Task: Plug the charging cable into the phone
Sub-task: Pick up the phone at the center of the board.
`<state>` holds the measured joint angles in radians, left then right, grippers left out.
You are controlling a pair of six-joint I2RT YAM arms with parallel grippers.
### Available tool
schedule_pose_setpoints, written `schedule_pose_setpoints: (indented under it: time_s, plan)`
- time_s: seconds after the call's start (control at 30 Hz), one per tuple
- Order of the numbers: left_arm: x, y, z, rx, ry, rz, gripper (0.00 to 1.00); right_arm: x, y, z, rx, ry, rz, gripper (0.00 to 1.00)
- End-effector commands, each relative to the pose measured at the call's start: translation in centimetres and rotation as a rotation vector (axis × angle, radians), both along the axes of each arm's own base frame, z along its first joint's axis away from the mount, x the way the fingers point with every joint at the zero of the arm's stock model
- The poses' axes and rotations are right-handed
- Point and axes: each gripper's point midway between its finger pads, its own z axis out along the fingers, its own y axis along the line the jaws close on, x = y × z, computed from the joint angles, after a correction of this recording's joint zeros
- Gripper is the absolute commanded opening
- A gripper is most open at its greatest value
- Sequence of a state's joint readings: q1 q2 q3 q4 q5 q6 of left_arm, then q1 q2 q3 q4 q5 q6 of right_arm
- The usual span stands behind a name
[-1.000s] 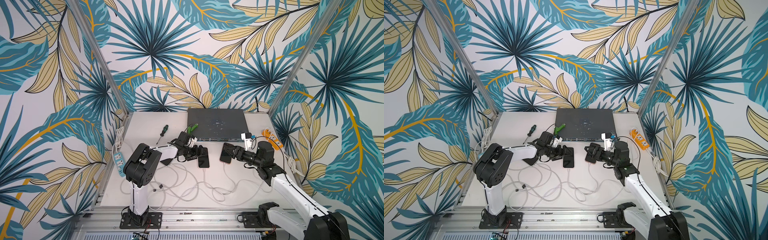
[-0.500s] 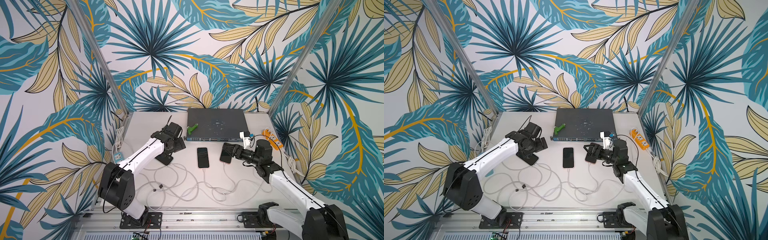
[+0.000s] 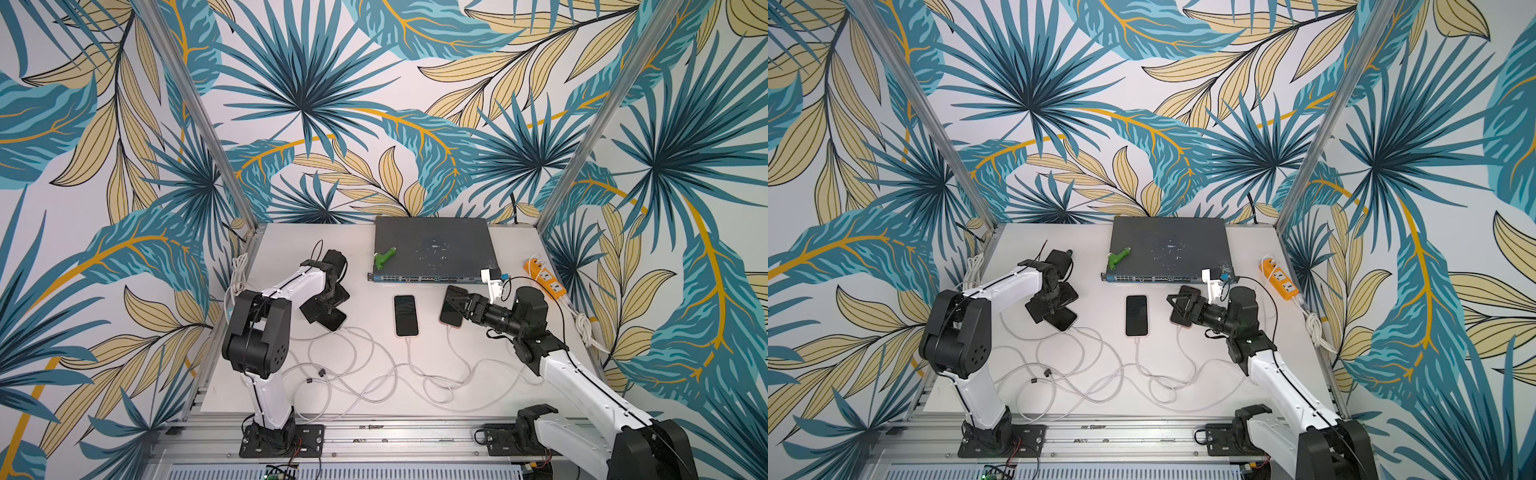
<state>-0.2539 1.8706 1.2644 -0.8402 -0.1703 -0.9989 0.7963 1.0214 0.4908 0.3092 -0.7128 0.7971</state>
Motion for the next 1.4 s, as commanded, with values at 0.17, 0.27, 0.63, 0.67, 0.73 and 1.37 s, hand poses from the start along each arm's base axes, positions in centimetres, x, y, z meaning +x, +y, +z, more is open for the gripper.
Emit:
schedule_pose_setpoints:
  time_s: [0.17,0.27,0.63,0.67,0.73,1.37]
  plan:
    - [1.6,-0.4,-1.4,-0.033,-0.019,0.05,1.0,-1.2,-0.8,0.1,0.013,-0.002,0.018,0.81]
    - [1.1,-0.2,-2.4,-0.045,-0.019,0.074,1.0,-1.1,-0.9,-0.1,0.009,0.001,0.011,0.81]
    - [-1.4,0.7,-3.8,-0.022,-0.007,0.081,0.99,-0.8,-0.9,-0.5,0.002,0.006,-0.004,0.81]
    - [-1.4,0.7,-3.8,-0.021,-0.004,0.079,0.99,-0.7,-0.9,-0.4,0.004,0.005,-0.006,0.81]
    - [-1.3,0.8,-3.8,-0.017,0.005,0.079,0.94,-0.7,-0.8,-0.4,0.005,0.005,-0.009,0.81]
    - [0.5,-0.2,-3.5,-0.01,0.039,-0.038,0.63,-0.5,-1.1,0.0,0.006,-0.002,-0.03,0.81]
